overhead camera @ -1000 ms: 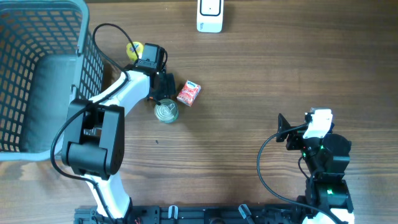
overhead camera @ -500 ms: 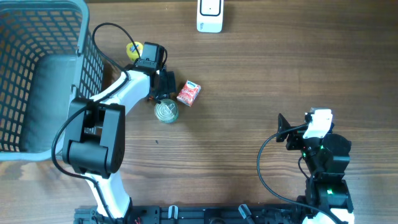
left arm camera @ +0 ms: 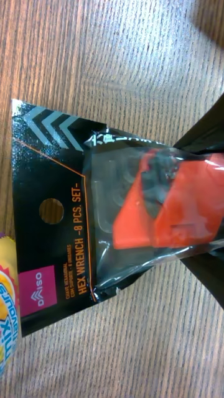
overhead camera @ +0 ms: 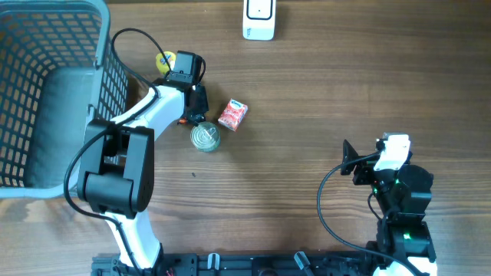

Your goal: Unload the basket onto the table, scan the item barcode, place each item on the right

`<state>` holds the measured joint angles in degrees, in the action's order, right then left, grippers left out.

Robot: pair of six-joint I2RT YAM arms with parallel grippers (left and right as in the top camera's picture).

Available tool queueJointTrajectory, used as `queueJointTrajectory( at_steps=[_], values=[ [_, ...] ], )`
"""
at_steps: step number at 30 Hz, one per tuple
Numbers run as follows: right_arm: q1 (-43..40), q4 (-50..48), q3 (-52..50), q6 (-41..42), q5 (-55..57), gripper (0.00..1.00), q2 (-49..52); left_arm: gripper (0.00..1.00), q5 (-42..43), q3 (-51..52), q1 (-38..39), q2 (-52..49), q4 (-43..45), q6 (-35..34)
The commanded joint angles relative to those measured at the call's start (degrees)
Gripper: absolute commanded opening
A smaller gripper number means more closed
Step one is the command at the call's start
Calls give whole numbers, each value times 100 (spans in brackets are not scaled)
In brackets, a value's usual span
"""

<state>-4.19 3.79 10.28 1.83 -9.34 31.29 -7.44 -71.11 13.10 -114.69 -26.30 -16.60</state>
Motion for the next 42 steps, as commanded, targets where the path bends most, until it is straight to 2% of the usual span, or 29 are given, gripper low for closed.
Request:
queueJointTrajectory(
  at_steps=[1,12,15,20,38,42],
  values=[
    [-17,-22,116,-11,-9,100,2,20,417,168,13,-415,-90,-83],
    [-17,-24,116,-13,-7,100,2,18,415,168,13,-415,-92,-79],
    [-17,-24,116,-13,-7,100,2,14,417,168,13,-413,-92,-81],
    [-17,-22,116,-13,-7,100,2,16,417,166,13,-376,-116,-81],
    [-17,-24,116,-15,-7,100,2,17,426,55,13,710,-179,-83],
    [-17,-26,116,-13,-7,100,2,17,660,55,13,901,-177,-210]
  ],
)
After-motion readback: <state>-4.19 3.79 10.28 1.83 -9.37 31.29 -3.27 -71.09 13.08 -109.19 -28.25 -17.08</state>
